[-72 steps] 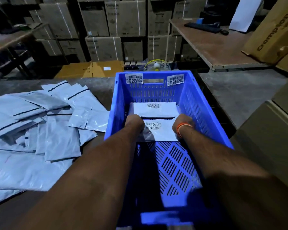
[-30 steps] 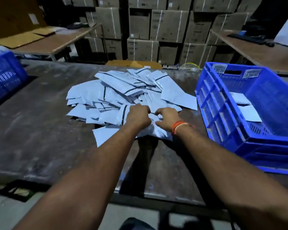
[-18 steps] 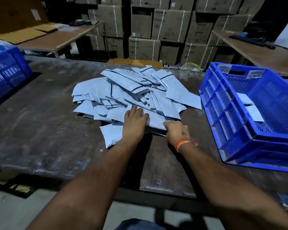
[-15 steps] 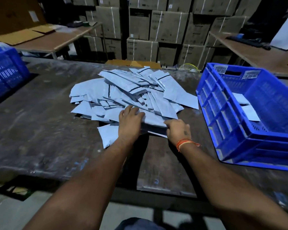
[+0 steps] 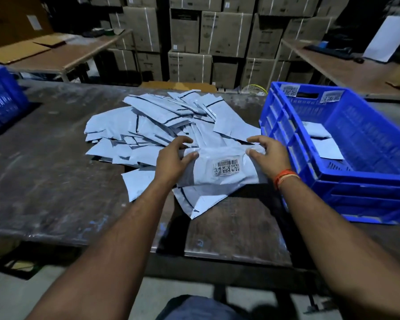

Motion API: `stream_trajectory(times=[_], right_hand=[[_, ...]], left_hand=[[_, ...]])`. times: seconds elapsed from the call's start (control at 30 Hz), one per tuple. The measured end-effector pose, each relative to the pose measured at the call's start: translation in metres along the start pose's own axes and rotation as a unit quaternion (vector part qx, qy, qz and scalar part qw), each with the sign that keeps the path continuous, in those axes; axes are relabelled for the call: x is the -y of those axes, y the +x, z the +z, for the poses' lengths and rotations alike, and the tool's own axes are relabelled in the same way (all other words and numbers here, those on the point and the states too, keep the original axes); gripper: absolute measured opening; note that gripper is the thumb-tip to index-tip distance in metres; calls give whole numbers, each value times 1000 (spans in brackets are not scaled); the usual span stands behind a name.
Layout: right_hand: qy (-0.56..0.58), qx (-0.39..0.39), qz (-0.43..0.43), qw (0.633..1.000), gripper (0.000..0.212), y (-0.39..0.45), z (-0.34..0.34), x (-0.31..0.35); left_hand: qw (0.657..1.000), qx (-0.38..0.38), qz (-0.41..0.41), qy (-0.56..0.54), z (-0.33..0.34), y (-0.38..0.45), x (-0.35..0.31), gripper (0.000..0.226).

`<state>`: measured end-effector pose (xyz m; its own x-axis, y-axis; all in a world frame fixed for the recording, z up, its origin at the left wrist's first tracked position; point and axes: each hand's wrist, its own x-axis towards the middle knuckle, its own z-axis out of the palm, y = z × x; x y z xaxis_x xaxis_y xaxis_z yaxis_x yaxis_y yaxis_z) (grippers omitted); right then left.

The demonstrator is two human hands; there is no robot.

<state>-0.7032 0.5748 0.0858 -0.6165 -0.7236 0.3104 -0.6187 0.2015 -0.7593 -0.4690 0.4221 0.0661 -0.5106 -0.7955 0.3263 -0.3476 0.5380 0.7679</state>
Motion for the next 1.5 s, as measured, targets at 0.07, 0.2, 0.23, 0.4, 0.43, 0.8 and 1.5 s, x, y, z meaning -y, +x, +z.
stream_trajectory(times=[0.07, 0.2, 0.23, 0.4, 0.43, 0.8, 1.5], right_hand=[[-4, -12, 6, 1000, 29, -10, 4, -8], [4, 28, 78, 997, 33, -34, 23, -32], [1, 47, 106, 993, 33, -41, 28, -39], [-56, 67, 149, 985, 18, -78, 43, -72], [-73, 60, 141, 985, 15, -81, 44, -74], [-247, 97, 47, 963, 35, -111, 53, -60], [268, 129, 505, 810, 11, -154, 87, 9]], left_hand=[[999, -19, -25, -25, 4, -7, 1, 31], [995, -8, -96, 2, 15, -25, 13, 20], [994, 4, -108, 23, 19, -31, 18, 19], [985, 38, -140, 90, 37, -64, 39, 16], [983, 45, -141, 107, 39, -68, 41, 14], [945, -29, -174, 275, 69, -105, 16, 46], [992, 18, 13, 124, 92, -18, -15, 36]])
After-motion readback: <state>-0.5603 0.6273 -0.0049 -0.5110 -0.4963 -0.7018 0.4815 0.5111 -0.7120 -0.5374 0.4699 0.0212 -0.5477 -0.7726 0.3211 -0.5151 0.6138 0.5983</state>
